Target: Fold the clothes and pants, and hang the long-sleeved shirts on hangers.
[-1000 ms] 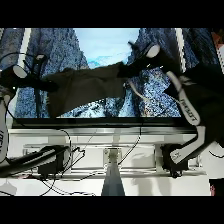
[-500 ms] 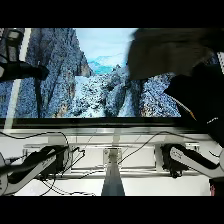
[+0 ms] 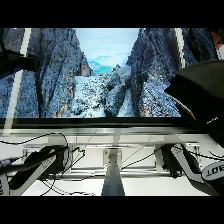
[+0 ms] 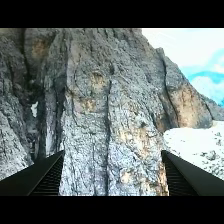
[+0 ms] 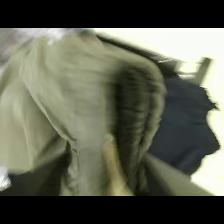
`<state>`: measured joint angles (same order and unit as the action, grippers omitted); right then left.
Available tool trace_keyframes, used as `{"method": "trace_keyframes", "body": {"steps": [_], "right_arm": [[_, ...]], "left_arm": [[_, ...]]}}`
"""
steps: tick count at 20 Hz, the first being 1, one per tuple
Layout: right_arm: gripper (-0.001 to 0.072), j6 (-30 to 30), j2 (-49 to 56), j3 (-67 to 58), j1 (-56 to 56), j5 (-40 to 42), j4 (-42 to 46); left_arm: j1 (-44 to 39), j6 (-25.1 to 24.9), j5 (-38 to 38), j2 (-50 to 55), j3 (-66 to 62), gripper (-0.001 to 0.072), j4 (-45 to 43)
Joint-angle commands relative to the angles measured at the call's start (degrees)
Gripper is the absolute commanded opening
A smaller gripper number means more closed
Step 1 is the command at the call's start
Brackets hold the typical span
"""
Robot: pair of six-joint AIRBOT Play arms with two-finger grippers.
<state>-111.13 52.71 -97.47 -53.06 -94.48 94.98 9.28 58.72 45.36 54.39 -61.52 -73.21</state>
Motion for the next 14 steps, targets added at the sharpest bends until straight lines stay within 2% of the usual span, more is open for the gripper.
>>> {"method": "trace_keyframes", "body": {"steps": [1,3,4,5,8,9,11,14], "right_arm": [[0.0584,-0.2,-0.1,0.2,-7.6,0.2,1.2],[0.0583,3.1,1.4,0.2,-7.6,1.1,-1.9],[0.0550,4.7,2.4,0.2,-7.6,1.5,-6.3],[0.0451,7.2,3.6,0.2,-6.7,2.0,-11.6],[0.0059,16.4,7.5,0.2,1.6,2.7,-24.0],[0.0025,18.5,8.8,0.2,6.0,2.8,-25.7],[0.0025,21.7,11.3,0.2,17.2,5.4,-25.2],[0.0024,22.3,13.6,0.2,34.3,13.6,-18.0]], "left_arm": [[0.0,0.0,-0.4,-0.2,0.0,0.0687,0.0],[0.0,0.0,-0.4,-0.2,0.0,0.0687,0.0],[0.0,0.0,-0.4,-0.2,0.0,0.0687,0.0],[0.0,0.0,-0.4,-0.2,0.0,0.0687,0.0],[0.0,0.0,-0.4,-0.2,0.0,0.0687,0.0],[0.0,0.0,-0.4,-0.2,0.0,0.0687,0.0],[0.0,0.0,-0.4,-0.2,0.0,0.0686,0.0],[0.0,0.0,-0.4,-0.2,0.0,0.0687,0.0]]}}
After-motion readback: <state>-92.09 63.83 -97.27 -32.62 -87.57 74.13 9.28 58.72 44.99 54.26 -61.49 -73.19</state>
